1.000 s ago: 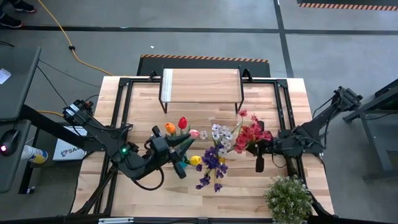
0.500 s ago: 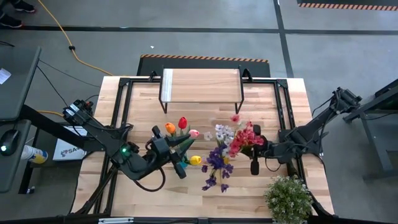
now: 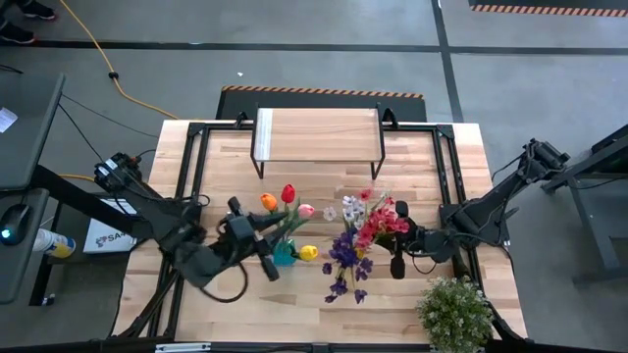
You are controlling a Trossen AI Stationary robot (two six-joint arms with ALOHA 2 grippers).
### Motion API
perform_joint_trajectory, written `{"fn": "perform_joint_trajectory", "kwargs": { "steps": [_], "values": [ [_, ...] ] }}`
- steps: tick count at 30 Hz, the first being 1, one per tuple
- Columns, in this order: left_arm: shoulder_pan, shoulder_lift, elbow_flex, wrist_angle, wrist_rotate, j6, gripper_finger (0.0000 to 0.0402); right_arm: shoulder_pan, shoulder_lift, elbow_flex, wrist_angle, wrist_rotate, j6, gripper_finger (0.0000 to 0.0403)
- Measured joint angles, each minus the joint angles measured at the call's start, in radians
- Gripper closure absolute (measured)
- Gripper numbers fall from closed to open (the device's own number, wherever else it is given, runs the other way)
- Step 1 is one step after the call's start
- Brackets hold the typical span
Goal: Pick and place flowers into a vace then onto a shelf
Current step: Put the red flowers into the yellow vase
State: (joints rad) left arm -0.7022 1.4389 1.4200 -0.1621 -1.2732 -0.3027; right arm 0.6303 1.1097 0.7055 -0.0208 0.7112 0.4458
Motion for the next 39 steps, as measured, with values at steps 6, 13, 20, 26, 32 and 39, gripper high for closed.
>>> {"fn": "perform_joint_trajectory", "kwargs": {
  "steps": [6,13,20,26,32,39],
  "values": [
    [-0.06,-0.04,0.0,-0.151,-0.026,-0.124,0.0273,-0.003,0.005,0.0,-0.001,-0.01,0.0,0.0384],
    [-0.101,-0.063,0.0,-0.373,-0.041,-0.292,0.0273,-0.009,0.005,0.0,-0.011,-0.016,0.003,0.0344],
    [-0.097,-0.061,0.0,-0.57,0.023,-0.419,0.0273,-0.044,0.004,0.0,-0.057,-0.073,0.078,0.0305],
    [-0.097,-0.061,0.0,-0.67,0.113,-0.496,0.0273,-0.05,0.004,0.0,-0.066,-0.127,0.082,0.0279],
    [-0.097,-0.061,0.0,-0.719,0.176,-0.541,0.0273,-0.048,0.004,0.0,-0.114,-0.206,0.079,0.0272],
    [-0.097,-0.061,0.0,-0.792,0.199,-0.642,0.0273,-0.048,0.001,0.0,-0.15,-0.267,0.08,0.0272]
  ]
}}
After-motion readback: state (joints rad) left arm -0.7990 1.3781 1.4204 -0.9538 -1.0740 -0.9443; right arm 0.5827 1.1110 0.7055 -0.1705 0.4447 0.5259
